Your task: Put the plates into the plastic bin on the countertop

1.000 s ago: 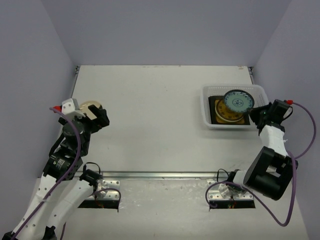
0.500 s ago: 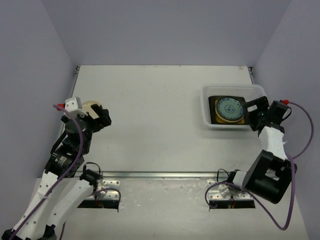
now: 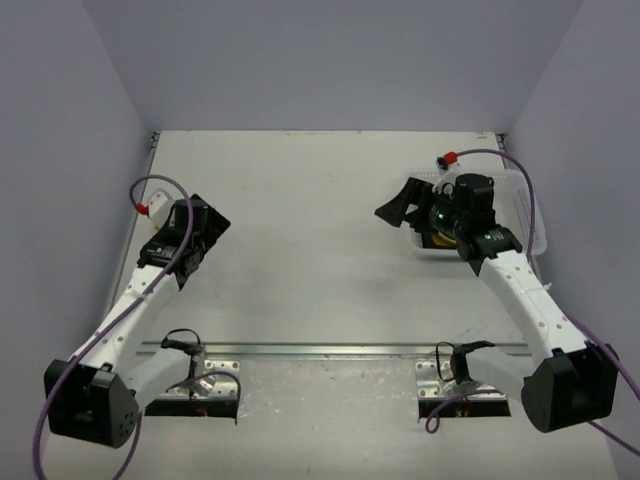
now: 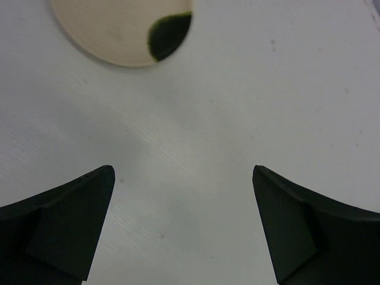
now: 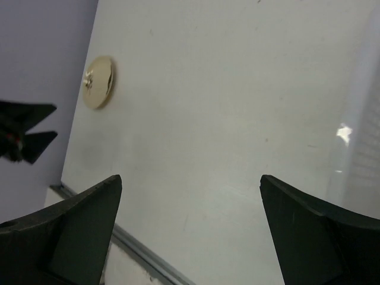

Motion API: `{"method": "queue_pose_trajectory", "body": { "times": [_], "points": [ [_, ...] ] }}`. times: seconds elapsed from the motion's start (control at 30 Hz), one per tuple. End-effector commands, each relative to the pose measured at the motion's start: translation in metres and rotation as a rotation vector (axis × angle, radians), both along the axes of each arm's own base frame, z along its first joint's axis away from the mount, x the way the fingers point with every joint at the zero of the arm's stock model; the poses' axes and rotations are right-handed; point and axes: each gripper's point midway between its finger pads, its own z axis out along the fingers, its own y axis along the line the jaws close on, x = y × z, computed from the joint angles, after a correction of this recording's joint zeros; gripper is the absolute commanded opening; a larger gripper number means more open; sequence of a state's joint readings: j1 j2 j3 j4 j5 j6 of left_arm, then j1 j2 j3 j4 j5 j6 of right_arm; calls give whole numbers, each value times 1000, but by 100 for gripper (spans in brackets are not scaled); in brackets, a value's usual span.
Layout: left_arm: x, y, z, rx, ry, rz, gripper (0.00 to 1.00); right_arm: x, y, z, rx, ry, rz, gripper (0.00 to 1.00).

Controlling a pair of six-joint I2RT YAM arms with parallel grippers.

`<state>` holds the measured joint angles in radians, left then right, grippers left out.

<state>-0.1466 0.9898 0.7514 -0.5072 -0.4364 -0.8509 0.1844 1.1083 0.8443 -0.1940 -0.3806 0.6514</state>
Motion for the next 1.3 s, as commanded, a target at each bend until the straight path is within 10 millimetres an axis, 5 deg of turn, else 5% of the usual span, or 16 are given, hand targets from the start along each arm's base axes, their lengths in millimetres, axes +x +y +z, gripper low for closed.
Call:
{"method": "queue_pose_trajectory", "body": {
  "times": [0.0,0.13,0.33,0.57,0.87,1.13,1.27],
  "points": [
    [25,54,-13,-141,-26,269,100,-19,11,-12,-42,-9,128,99],
    [18,112,-34,-148,-9,480,100,-32,11,-16,0,-53,126,99],
    [29,144,-70,-158,94,547,100,-41,11,-13,58,-92,97,99],
    [35,152,-112,-169,239,561,95,-41,3,-16,17,-77,64,99],
    [53,152,-122,-184,295,514,84,-40,-7,-20,-25,-87,18,99],
    [43,144,-144,-219,385,510,82,-35,-18,-21,-72,-105,-33,99],
    [42,140,-156,-235,424,500,68,-36,-23,-19,-80,-120,-51,99]
  ]
}}
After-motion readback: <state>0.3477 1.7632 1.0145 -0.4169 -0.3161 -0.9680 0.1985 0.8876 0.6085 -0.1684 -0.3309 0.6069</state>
